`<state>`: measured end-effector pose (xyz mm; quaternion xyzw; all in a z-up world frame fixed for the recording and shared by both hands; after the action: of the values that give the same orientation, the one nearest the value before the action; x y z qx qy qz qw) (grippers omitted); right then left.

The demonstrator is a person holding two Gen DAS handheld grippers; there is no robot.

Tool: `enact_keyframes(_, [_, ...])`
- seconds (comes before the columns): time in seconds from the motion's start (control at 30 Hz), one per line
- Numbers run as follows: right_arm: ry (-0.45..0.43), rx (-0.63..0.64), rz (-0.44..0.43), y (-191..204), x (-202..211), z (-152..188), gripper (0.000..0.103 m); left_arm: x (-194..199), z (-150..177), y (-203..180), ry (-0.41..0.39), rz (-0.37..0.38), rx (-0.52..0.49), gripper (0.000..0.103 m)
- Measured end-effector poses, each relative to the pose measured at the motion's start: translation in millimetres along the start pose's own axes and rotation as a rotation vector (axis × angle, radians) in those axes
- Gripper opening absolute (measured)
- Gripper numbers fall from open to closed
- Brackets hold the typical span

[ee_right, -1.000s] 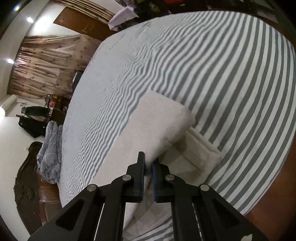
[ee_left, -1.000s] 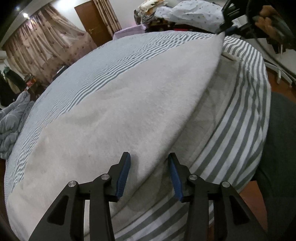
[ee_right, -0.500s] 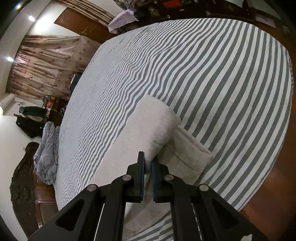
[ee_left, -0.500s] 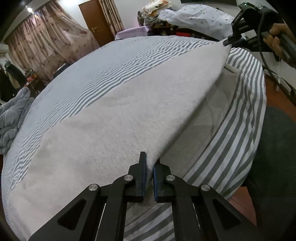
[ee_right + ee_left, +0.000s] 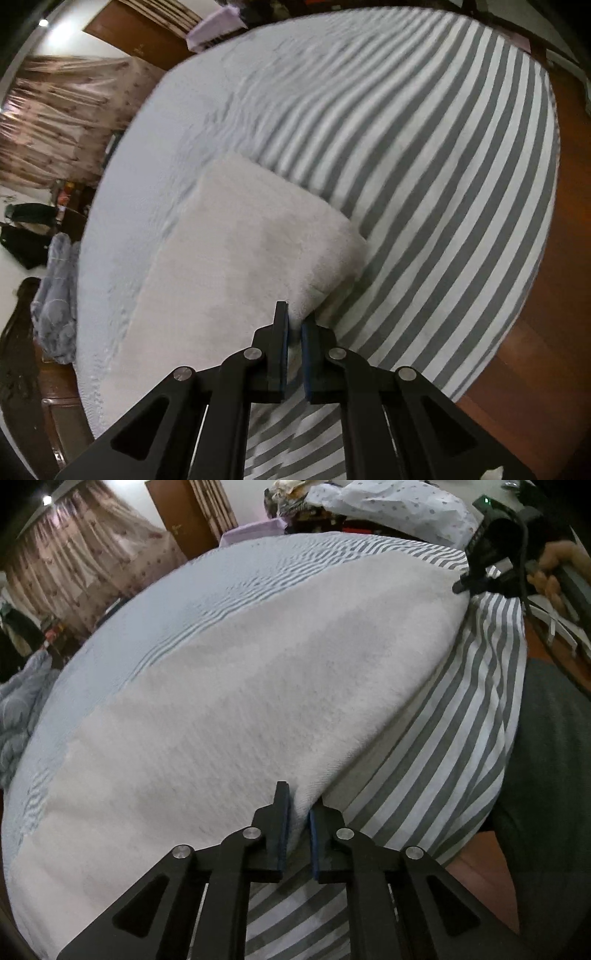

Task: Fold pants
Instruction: 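Open both tools and lift them off the folded grey pants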

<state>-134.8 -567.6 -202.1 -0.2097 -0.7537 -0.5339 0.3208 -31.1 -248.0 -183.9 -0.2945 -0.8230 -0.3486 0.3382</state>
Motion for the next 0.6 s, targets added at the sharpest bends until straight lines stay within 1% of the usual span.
enact_keyframes(0.03, [0.002,0.000,0.007,-1,-1,1,0.009,0,0,0,0.008,0.011,0.002,0.016])
enact_keyframes(0.1, [0.014,0.002,0.022,1,-2,1,0.009,3,-1,3,0.022,0.068,0.035,0.027])
enact_keyframes(0.13, [0.020,0.001,0.024,1,-2,0,0.012,4,0,5,0.029,0.092,0.053,0.030])
enact_keyframes(0.17, [0.029,-0.003,0.026,3,-2,1,0.019,6,1,7,0.035,0.122,0.075,0.031])
enact_keyframes(0.2, [0.037,-0.014,0.033,4,-1,0,0.023,9,-1,13,0.037,0.155,0.107,0.032])
enact_keyframes(0.23, [0.035,-0.022,0.039,4,1,1,0.032,13,-2,15,0.039,0.164,0.124,0.033])
enact_keyframes(0.27, [0.030,-0.028,0.046,8,5,1,0.034,17,-3,23,0.036,0.180,0.155,0.036])
enact_keyframes(0.33, [0.025,-0.033,0.046,13,14,1,0.034,25,-6,39,0.019,0.192,0.212,0.041])
enact_keyframes(0.4, [0.013,-0.022,0.057,22,26,0,0.034,32,-9,68,0.000,0.175,0.301,0.048])
enact_keyframes(0.43, [0.002,-0.008,0.069,28,32,0,0.034,32,-11,82,-0.008,0.160,0.338,0.049])
enact_keyframes(0.53, [-0.013,0.060,0.055,58,43,-2,0.034,27,-12,125,-0.016,0.075,0.444,0.051])
enact_keyframes(0.57, [-0.010,0.083,0.047,69,43,-2,0.035,22,-7,141,0.000,0.029,0.478,0.052])
enact_keyframes(0.6, [0.008,0.120,0.024,88,39,-1,0.035,16,-2,153,0.022,-0.002,0.508,0.052])
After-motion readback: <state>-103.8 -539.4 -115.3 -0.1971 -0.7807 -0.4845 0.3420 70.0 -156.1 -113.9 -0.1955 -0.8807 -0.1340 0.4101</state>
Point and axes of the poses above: each gripper's, at about its wrist camera, not at the fingertips, and x roughly against the way its jaws point, y to its left, z to its underside, the point moved 5 cm from there along -x, roughly the way its jaws point, and after that the axes turned 12 degrees about -z, right-handed, at the moved point
